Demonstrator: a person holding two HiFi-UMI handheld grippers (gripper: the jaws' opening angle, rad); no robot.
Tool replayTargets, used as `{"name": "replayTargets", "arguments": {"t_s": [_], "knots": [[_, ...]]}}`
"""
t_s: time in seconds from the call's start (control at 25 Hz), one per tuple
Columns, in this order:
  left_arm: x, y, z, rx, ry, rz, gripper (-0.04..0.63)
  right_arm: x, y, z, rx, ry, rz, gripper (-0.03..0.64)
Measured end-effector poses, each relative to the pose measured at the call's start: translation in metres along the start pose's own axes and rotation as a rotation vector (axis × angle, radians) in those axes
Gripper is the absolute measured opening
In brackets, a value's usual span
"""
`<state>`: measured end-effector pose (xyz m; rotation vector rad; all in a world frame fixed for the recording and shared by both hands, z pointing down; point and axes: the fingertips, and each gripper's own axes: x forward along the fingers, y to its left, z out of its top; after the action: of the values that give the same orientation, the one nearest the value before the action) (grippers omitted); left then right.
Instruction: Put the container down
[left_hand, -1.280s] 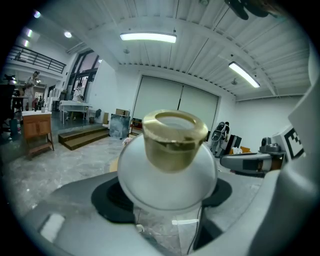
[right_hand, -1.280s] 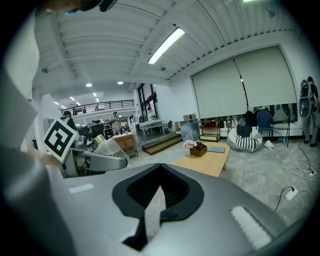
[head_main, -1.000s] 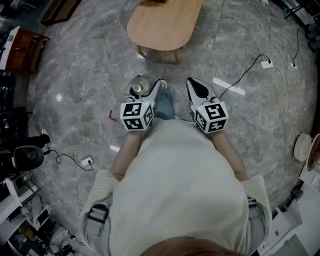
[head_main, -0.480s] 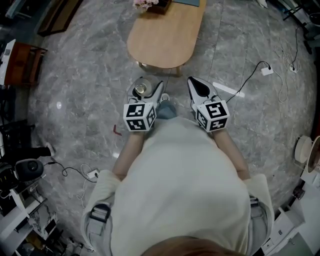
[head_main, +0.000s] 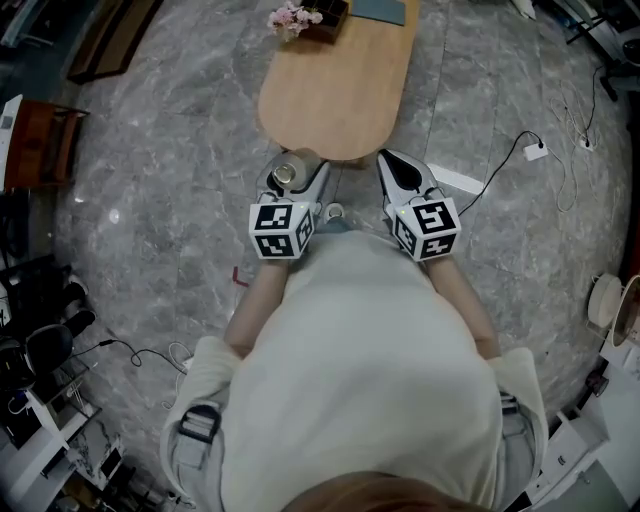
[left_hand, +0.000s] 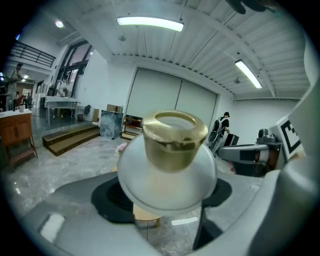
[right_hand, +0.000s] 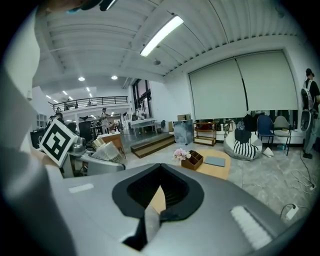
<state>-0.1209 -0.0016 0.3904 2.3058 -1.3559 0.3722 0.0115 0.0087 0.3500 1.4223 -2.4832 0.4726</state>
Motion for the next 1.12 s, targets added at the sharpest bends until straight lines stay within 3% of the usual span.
{"name": "replayTargets", "arguments": {"t_s": [0.6,0.8,1.12], "knots": [[0.080,0.040,-0.001,0.006,0.080,-0.058,0.348,0.062,-0.031,-0.010,0.041,0.081,-0.066,0.002],[0.121,0.048,-0.014,-0.014,0.086,-0.057,0.348,0.083,-0.049,-0.027,0.079,0.127,-0.044,0.002],[0.198,0.073,-0.046,-0.033,0.111,-0.008,0.348,0.129,-0.090,-0.054,0.038,0.202,-0.002,0.002]]}}
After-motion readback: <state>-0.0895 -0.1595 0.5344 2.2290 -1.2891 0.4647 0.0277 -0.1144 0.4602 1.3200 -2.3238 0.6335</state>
